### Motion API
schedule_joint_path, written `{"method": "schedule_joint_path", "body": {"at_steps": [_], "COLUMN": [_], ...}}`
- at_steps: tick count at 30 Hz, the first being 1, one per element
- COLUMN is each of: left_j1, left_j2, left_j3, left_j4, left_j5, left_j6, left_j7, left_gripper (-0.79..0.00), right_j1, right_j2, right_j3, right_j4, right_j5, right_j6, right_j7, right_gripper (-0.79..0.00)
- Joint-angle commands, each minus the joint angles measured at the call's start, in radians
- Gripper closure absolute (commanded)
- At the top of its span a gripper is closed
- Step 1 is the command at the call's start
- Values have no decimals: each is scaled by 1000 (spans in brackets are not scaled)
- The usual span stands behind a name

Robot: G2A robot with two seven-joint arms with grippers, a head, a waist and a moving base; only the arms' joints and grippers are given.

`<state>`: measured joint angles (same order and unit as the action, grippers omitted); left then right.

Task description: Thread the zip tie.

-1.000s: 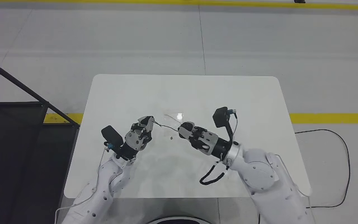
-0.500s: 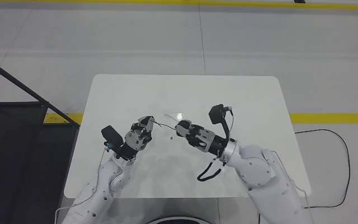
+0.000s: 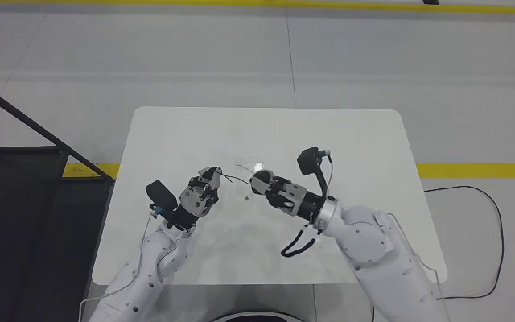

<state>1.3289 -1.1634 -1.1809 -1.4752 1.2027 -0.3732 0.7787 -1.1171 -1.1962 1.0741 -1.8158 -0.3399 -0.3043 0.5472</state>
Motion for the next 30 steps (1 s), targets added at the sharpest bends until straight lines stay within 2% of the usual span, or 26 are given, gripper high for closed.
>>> {"method": "schedule_joint_path", "body": {"at_steps": [1, 30], "left_j1": [0, 0], "left_j2": [0, 0], "left_j3": [0, 0], "left_j4": [0, 0], "left_j5": [0, 0], "left_j6": [0, 0], "left_j7": [0, 0], "left_gripper": [0, 0], "right_j1": [2, 4], "right_j2": [-1, -4], "right_j3": [-1, 5], "right_j4": [2, 10], "right_j5": [3, 20], "right_j6": [2, -5], "right_j7": [1, 4], "right_gripper": [0, 0]}}
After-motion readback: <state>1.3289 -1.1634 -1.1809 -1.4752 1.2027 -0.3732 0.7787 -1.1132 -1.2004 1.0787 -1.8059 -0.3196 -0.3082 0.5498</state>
